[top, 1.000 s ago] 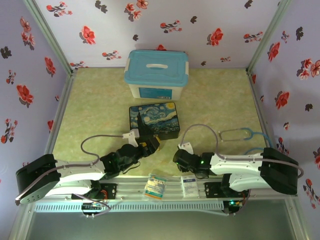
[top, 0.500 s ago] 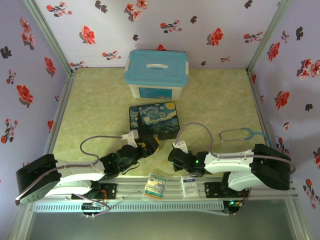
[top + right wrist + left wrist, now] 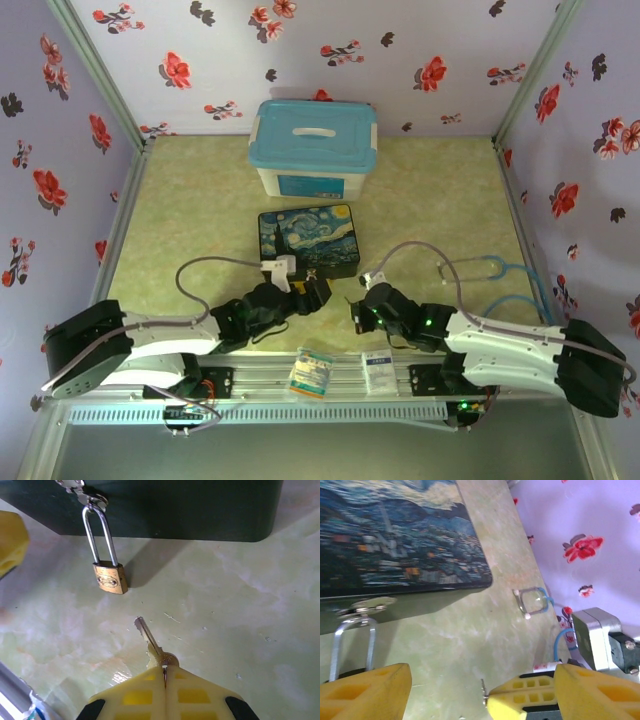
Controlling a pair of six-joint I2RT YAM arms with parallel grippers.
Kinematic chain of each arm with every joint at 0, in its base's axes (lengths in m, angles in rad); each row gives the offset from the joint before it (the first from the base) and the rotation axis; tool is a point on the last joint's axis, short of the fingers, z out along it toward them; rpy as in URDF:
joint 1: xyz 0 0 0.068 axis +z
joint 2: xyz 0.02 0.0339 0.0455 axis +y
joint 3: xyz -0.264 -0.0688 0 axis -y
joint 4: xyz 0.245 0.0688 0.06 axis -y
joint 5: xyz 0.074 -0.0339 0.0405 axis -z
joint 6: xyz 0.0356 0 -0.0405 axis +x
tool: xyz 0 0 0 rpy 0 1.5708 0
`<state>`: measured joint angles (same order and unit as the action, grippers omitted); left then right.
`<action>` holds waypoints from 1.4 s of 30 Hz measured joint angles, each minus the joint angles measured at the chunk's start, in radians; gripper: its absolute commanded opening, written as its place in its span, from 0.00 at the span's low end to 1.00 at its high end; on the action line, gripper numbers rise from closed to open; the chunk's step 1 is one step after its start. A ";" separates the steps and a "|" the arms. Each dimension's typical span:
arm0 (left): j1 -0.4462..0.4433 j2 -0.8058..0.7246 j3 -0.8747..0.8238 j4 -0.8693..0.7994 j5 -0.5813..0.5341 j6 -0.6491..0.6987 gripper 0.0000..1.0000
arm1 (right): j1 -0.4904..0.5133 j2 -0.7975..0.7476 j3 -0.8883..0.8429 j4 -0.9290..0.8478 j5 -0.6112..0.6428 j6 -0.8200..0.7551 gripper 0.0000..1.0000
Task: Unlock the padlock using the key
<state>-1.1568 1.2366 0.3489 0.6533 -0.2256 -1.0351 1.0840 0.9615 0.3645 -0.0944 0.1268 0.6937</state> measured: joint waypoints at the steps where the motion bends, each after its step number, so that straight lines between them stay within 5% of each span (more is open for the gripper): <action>1: 0.000 0.014 0.011 0.006 0.012 0.003 0.77 | -0.001 -0.007 0.000 0.000 -0.007 -0.004 0.00; 15: -0.002 0.252 0.055 0.174 0.089 -0.127 0.69 | -0.001 -0.116 -0.007 0.084 -0.079 -0.006 0.00; 23: -0.002 0.299 0.056 0.274 0.098 -0.192 0.45 | -0.001 -0.115 -0.020 0.102 -0.083 -0.006 0.00; 27: -0.003 0.322 0.056 0.303 0.104 -0.215 0.23 | -0.001 -0.115 -0.040 0.111 -0.082 -0.006 0.00; 32: -0.003 0.359 0.058 0.332 0.123 -0.225 0.18 | -0.001 -0.112 -0.041 0.118 -0.082 -0.006 0.00; 36: -0.003 0.379 0.072 0.344 0.140 -0.240 0.01 | -0.001 -0.113 -0.041 0.119 -0.079 -0.006 0.00; 38: -0.004 0.381 0.073 0.355 0.143 -0.241 0.00 | -0.001 -0.113 -0.042 0.117 -0.074 -0.005 0.14; 42: -0.003 0.377 0.071 0.373 0.132 -0.241 0.00 | -0.001 -0.136 -0.049 0.111 -0.052 0.010 0.74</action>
<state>-1.1603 1.6131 0.4202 1.0264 -0.0940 -1.2762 1.0832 0.8253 0.3153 0.0166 0.0750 0.7033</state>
